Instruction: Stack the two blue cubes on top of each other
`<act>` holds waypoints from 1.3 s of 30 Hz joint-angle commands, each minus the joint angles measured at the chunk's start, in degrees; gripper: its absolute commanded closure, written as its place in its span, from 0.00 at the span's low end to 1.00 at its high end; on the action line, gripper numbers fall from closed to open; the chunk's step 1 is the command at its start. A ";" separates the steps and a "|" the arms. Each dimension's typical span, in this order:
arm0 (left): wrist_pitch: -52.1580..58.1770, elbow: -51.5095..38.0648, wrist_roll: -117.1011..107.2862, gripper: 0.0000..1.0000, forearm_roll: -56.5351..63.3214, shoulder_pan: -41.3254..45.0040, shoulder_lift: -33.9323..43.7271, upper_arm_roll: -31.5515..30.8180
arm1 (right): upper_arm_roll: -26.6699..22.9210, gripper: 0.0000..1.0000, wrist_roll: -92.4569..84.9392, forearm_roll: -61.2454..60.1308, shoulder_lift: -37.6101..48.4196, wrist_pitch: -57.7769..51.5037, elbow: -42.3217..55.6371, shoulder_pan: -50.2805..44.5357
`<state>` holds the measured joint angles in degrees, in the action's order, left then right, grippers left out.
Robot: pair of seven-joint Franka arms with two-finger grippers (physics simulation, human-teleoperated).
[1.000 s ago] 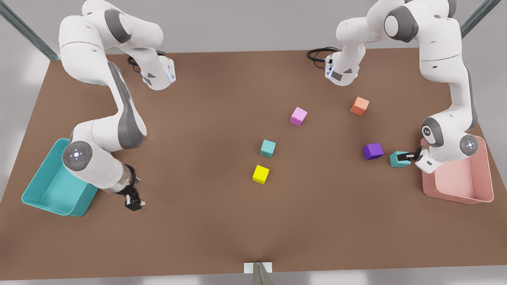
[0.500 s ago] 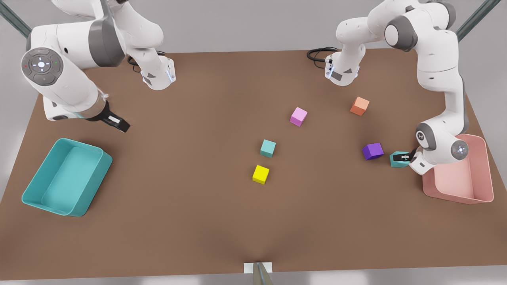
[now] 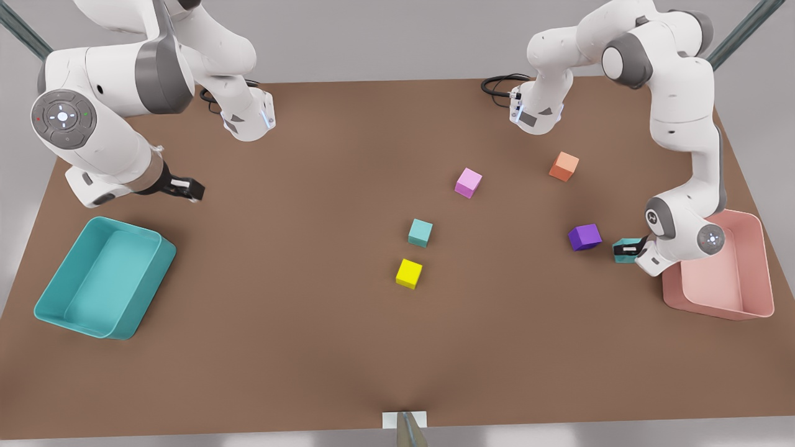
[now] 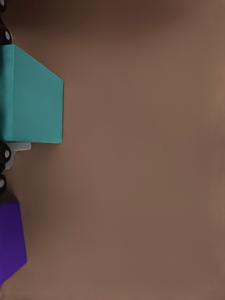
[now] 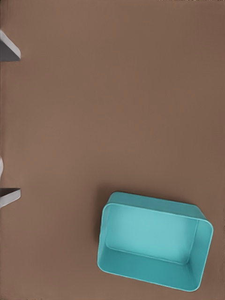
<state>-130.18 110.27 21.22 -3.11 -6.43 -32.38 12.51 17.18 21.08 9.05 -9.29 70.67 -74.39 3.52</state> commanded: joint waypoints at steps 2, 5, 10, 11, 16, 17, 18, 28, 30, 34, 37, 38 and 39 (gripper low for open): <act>0.27 -0.23 1.72 0.40 -0.49 0.45 2.41 -0.11 | 0.05 0.00 -13.44 0.09 0.06 -0.19 0.04 0.00; 6.16 -3.56 -0.64 0.40 -0.58 6.60 6.63 0.06 | -0.04 0.00 -13.53 0.09 0.06 -0.19 0.21 0.17; 17.32 -12.27 -37.38 0.40 -0.76 29.27 6.36 -1.43 | -0.13 0.00 -13.61 0.09 -0.02 -0.10 0.74 0.35; 18.03 -12.79 -42.13 0.40 -3.56 34.10 5.40 -1.52 | -0.13 0.00 -13.61 0.09 -0.02 -0.10 0.74 0.35; 18.12 -24.22 -61.21 0.38 -8.32 44.75 -2.78 -6.44 | -0.13 0.00 -13.61 0.09 -0.02 -0.10 0.74 0.35; 18.90 -23.96 -61.38 0.39 -8.40 44.40 -2.78 -8.72 | -0.13 0.00 -13.61 0.09 -0.02 -0.10 0.74 0.35; 19.70 -24.05 -63.22 0.39 -8.40 44.66 -2.78 -9.52 | -0.13 0.00 -13.61 0.09 -0.02 -0.10 0.74 0.35; 19.87 -23.70 -67.27 0.38 -8.32 46.33 -5.06 -13.03 | -0.04 0.00 -13.61 0.00 -0.73 -0.19 1.00 0.17; 20.05 -23.70 -67.27 0.38 -8.32 46.59 -5.24 -13.03 | -0.04 0.00 -13.61 0.00 -0.73 -0.27 1.00 0.17; 20.05 -23.70 -67.27 0.38 -8.32 46.68 -5.85 -13.03 | -0.04 0.00 -13.61 0.00 -0.81 -0.27 1.00 0.17; 20.05 -23.70 -67.27 0.38 -8.23 46.77 -6.20 -13.03 | -0.04 0.00 -13.61 -0.09 -1.08 -0.27 1.00 0.08; 20.05 -23.70 -67.19 0.35 -8.23 46.68 -6.38 -13.03 | -0.04 0.00 -13.61 -0.09 -1.08 -0.27 1.00 0.08; 19.96 -23.70 -67.19 0.00 -8.23 46.68 -6.47 -13.03 | -0.04 0.00 -13.61 -0.09 -1.08 -0.27 1.00 0.00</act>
<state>-110.34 86.60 -33.23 -11.30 40.27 -38.82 -0.52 17.13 9.02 9.01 -10.41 70.44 -73.41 3.59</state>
